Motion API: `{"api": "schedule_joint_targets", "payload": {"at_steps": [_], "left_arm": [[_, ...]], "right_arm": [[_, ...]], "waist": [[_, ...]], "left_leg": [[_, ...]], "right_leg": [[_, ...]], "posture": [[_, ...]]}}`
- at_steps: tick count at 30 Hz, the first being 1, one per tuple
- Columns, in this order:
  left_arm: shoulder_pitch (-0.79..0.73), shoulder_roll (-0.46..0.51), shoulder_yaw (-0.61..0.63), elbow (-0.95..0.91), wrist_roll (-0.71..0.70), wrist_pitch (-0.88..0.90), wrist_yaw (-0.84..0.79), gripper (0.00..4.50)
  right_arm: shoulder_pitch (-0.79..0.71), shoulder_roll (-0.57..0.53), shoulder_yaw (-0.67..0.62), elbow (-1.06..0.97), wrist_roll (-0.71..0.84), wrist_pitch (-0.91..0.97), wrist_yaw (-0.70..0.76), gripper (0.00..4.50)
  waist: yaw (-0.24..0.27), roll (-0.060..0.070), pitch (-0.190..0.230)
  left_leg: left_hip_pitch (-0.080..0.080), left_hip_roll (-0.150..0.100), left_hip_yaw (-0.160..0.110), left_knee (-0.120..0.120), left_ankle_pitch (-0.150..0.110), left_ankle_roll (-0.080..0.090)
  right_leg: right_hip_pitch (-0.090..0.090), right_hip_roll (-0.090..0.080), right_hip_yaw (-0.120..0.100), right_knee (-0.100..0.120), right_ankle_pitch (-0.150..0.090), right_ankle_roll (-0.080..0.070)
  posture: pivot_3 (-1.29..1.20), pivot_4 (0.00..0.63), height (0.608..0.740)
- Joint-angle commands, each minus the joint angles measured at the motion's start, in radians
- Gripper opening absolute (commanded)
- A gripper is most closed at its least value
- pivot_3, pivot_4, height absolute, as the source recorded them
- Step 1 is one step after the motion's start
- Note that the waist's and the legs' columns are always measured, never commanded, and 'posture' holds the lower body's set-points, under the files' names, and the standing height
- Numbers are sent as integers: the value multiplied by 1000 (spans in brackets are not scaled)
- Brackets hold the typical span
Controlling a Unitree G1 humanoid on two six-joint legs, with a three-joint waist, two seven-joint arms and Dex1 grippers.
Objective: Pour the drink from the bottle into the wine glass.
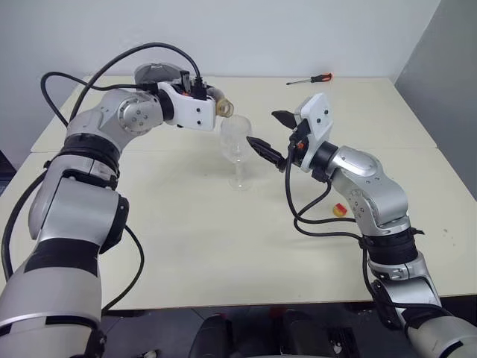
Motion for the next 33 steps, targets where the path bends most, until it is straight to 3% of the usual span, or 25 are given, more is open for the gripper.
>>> {"api": "schedule_joint_targets", "payload": {"at_steps": [1,33], "left_arm": [[-51,21,1,-9,4,-12,35,983],[-99,35,-53,12,73,-22,109,983]], "right_arm": [[-31,0,-18,-12,-2,-29,4,4500],[-46,-3,-17,14,-7,-44,11,4500]], "waist": [[0,0,0],[-1,0,0]], "left_leg": [[0,0,0,0,0,0],[0,0,1,0,0,0]], "right_leg": [[0,0,0,0,0,0],[-1,0,0,1,0,0]], "posture": [[0,150,740],[0,150,740]]}}
